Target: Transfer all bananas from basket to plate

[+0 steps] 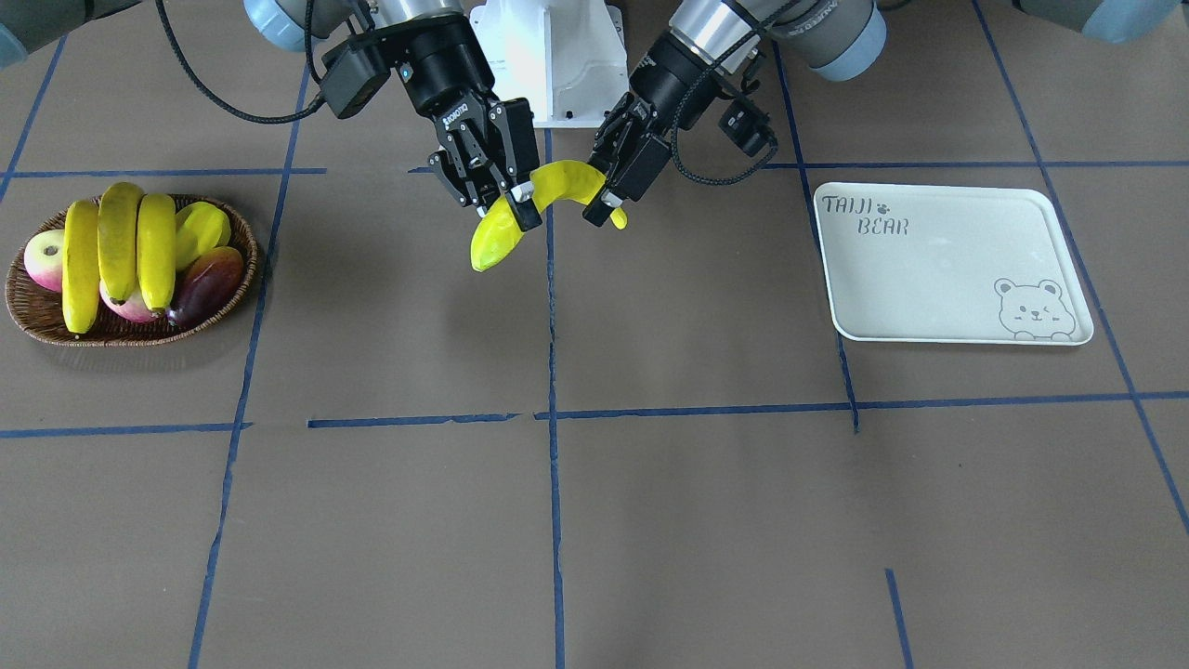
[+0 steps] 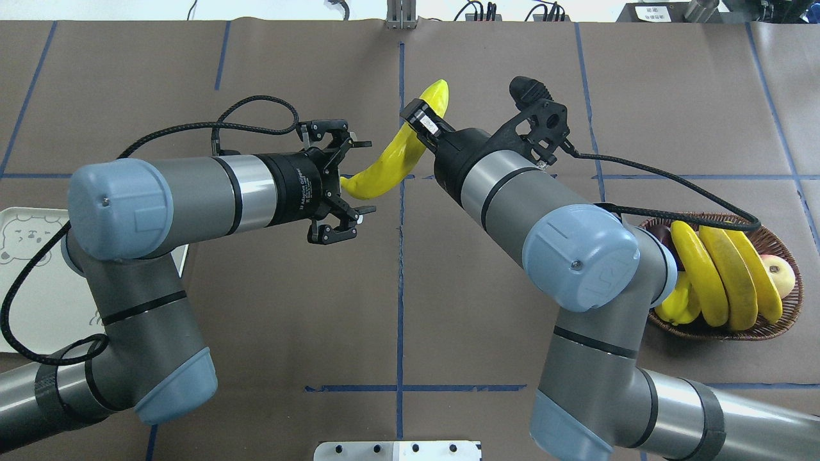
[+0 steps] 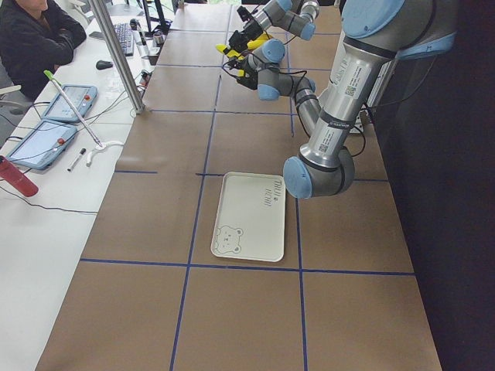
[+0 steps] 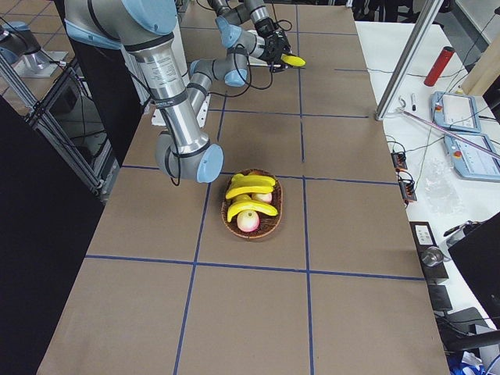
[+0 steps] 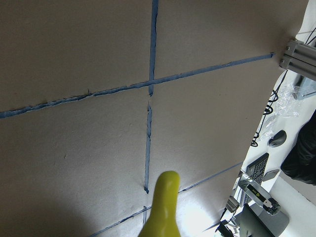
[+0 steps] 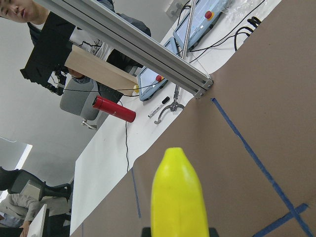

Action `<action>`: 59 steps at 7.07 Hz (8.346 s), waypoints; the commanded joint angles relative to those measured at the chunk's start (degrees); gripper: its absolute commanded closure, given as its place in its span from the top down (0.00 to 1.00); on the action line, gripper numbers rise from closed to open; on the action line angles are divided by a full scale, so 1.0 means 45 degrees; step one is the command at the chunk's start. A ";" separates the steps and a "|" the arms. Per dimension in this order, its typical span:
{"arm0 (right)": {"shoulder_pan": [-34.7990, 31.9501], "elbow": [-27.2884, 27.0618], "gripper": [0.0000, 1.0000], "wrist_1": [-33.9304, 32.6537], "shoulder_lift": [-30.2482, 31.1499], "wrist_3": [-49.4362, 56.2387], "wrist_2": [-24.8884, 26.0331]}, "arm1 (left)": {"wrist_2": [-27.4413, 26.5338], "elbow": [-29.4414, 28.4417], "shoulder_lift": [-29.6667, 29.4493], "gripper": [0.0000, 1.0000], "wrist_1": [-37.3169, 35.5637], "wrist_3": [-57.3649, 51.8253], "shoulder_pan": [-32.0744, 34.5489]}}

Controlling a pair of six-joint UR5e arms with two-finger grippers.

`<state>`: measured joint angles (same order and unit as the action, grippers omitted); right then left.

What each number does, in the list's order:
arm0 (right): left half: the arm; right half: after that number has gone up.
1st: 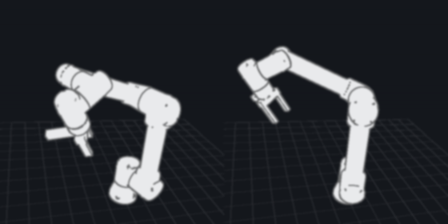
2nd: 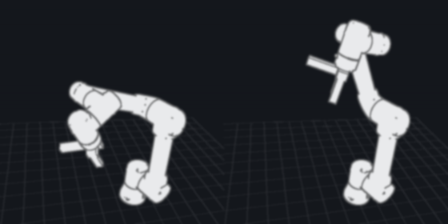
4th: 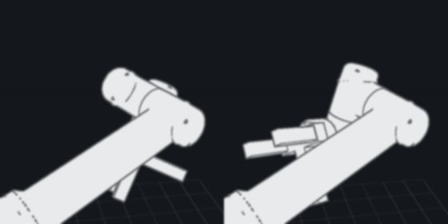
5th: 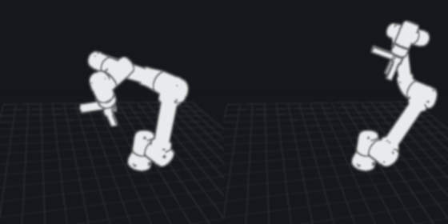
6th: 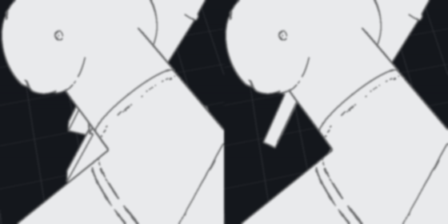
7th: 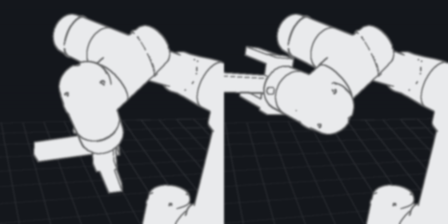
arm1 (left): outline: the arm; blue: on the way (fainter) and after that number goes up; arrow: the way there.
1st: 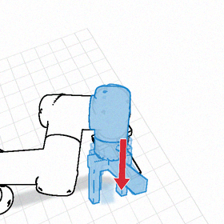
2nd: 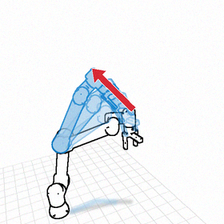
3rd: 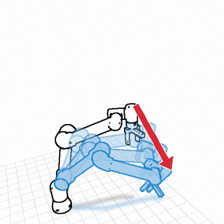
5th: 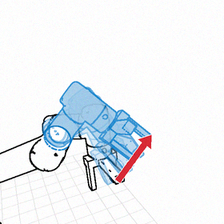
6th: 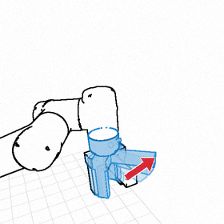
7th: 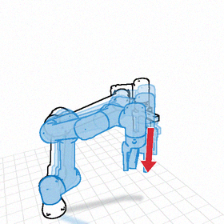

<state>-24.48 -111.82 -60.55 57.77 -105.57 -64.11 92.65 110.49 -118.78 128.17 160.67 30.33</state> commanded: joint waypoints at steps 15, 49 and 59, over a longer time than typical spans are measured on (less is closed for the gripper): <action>-0.4168 -0.2905 1.00 -0.6065 0.1948 0.8308 -0.6809 | 0.6793 0.1014 0.8670 0.00 0.0053 -1.6282 0.4995; -0.8411 0.1940 1.00 -0.5235 0.6947 1.7737 -1.6926 | 1.0681 -0.0745 0.3700 1.00 -0.7486 -2.4982 0.8768; -0.7840 0.1882 0.23 -0.5196 0.7222 1.7775 -1.7355 | 1.0740 -0.0452 0.3720 1.00 -0.7505 -2.4923 0.8787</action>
<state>-59.82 -103.13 -83.98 90.33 -25.65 -142.02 140.94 108.44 -102.04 94.40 48.52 69.86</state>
